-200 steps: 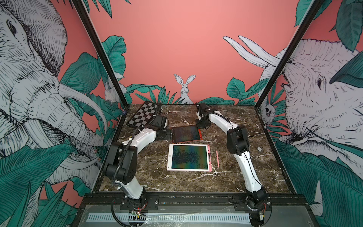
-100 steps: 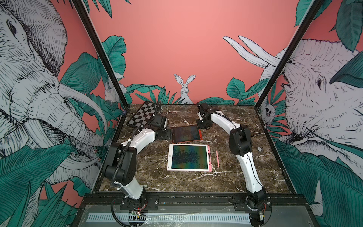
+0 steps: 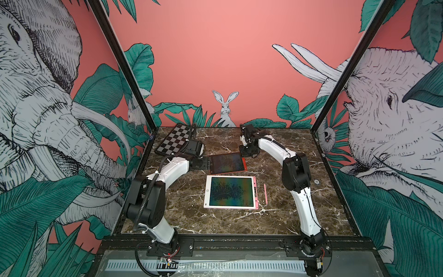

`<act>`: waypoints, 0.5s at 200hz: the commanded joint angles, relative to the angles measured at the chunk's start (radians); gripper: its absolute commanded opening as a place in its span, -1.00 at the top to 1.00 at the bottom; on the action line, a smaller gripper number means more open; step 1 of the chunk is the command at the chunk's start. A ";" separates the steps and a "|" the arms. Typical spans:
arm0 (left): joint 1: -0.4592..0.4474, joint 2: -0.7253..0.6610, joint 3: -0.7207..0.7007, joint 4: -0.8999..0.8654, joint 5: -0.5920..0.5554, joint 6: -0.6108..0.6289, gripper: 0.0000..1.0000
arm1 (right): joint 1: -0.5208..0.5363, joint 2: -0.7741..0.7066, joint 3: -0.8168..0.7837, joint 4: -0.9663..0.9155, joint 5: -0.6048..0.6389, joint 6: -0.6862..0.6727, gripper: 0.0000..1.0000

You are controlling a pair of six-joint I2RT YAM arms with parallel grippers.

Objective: Place the stylus back onto the writing tablet
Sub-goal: Place the stylus on the writing tablet.

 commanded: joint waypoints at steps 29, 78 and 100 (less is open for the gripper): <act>0.001 -0.025 -0.008 -0.013 -0.003 -0.008 -0.59 | 0.007 0.104 0.024 -0.069 0.040 0.002 1.00; 0.001 -0.031 -0.013 -0.016 -0.004 -0.007 -0.59 | 0.007 0.106 0.025 -0.065 0.040 0.007 1.00; 0.001 -0.036 -0.016 -0.015 -0.008 -0.007 -0.59 | 0.007 0.096 0.037 -0.069 0.045 0.004 1.00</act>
